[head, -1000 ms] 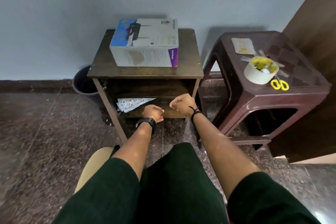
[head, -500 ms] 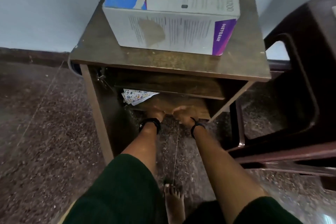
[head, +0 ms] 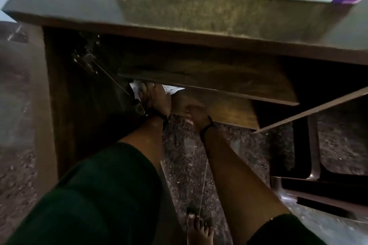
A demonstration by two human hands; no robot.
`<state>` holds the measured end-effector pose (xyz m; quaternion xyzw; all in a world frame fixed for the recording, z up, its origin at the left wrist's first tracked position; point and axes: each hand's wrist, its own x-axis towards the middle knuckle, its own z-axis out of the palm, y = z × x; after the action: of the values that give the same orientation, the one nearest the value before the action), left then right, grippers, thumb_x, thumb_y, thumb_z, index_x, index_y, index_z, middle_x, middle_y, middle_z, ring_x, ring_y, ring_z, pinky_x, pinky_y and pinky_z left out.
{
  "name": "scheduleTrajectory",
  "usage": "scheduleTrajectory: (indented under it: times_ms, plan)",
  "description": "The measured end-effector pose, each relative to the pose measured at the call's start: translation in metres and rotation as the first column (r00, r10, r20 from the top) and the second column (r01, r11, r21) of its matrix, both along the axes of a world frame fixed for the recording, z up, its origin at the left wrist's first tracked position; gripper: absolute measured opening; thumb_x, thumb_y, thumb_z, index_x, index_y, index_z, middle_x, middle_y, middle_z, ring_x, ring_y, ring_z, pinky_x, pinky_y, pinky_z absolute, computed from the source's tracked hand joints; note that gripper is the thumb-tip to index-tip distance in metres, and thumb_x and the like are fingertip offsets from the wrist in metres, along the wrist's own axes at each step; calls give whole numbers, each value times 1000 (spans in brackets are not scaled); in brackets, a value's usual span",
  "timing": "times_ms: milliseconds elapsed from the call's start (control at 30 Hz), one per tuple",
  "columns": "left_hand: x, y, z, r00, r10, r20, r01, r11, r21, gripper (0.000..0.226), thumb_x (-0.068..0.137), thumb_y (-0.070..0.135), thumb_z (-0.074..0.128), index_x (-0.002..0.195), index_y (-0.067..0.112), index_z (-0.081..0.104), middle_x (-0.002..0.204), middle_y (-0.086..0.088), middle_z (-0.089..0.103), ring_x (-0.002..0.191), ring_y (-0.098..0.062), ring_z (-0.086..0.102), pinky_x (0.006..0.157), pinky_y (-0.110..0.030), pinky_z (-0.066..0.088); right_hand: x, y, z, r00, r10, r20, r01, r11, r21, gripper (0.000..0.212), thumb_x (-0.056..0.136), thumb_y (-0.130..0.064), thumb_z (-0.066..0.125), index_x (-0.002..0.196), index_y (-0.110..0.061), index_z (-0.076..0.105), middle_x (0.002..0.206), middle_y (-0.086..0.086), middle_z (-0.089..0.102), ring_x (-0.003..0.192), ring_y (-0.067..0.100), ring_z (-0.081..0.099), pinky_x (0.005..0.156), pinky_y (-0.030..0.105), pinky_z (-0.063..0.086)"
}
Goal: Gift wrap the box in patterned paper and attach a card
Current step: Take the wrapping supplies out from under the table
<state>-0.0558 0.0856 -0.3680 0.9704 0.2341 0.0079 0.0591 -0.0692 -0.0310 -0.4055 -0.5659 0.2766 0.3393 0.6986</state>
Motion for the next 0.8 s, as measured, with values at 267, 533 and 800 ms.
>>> scheduleTrajectory:
  times_ms: [267, 533, 800]
  plan:
    - [16, 23, -15, 957, -284, 53, 282, 958, 44, 72, 83, 67, 44, 136, 19, 49, 145, -8, 44, 138, -29, 33, 114, -49, 14, -3, 15, -3, 995, -98, 30, 96, 994, 51, 31, 95, -13, 53, 124, -3, 56, 130, 16, 56, 88, 17, 57, 56, 20, 47]
    - [28, 23, 6, 888, -388, -247, 340, 915, -215, 58, 102, 43, 17, 146, 7, 27, 151, -19, 28, 139, -38, 25, 115, -48, 17, -4, 15, -4, 982, -181, 55, 175, 979, 103, 48, 84, -37, 68, 125, -19, 50, 129, 5, 55, 111, 19, 56, 59, 25, 46]
    - [35, 13, 28, 848, -403, -344, 163, 817, -553, 22, 94, 36, 54, 110, 22, 61, 131, 2, 48, 125, -22, 44, 94, -22, 32, -5, 25, -11, 982, -170, 82, 164, 984, 69, 60, 61, -58, 76, 106, -27, 51, 123, 6, 62, 112, 22, 58, 101, 46, 43]
